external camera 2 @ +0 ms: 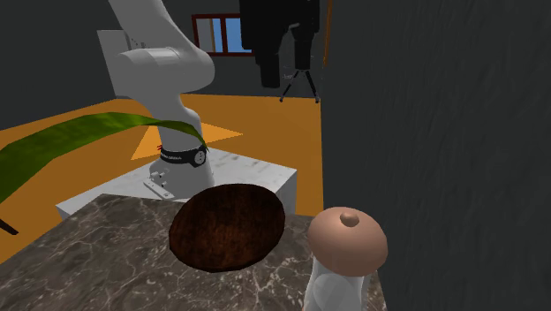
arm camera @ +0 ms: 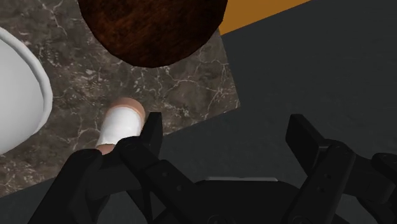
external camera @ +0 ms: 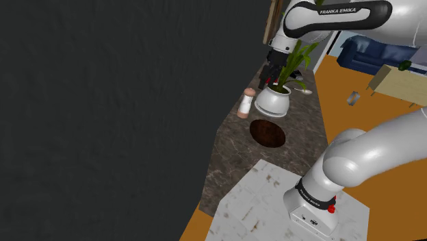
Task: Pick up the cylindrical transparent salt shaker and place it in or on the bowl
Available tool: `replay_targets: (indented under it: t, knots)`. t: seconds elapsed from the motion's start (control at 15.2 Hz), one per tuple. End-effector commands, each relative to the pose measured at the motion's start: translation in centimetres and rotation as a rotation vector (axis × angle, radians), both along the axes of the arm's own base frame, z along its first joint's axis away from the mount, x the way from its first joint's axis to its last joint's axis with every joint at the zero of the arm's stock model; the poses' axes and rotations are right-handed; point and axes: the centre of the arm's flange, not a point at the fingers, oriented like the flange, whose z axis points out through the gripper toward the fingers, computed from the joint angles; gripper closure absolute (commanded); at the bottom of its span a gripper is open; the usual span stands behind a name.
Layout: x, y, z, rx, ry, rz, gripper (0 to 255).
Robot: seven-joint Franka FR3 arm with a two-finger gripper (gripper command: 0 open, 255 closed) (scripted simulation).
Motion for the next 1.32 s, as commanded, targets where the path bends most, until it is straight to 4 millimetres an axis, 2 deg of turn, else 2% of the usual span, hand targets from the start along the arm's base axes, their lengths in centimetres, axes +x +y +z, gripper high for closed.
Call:
replay_targets:
  t: [0.0,0.79,1.25]
  knots:
    - [1.5,-2.0,-1.3,0.002,-0.007,0.002,0]
    - [9.9,-13.5,-8.1,0.021,-0.04,0.008,0]
    - [10.1,-13.1,-11.3,0.021,-0.041,0.008,0]
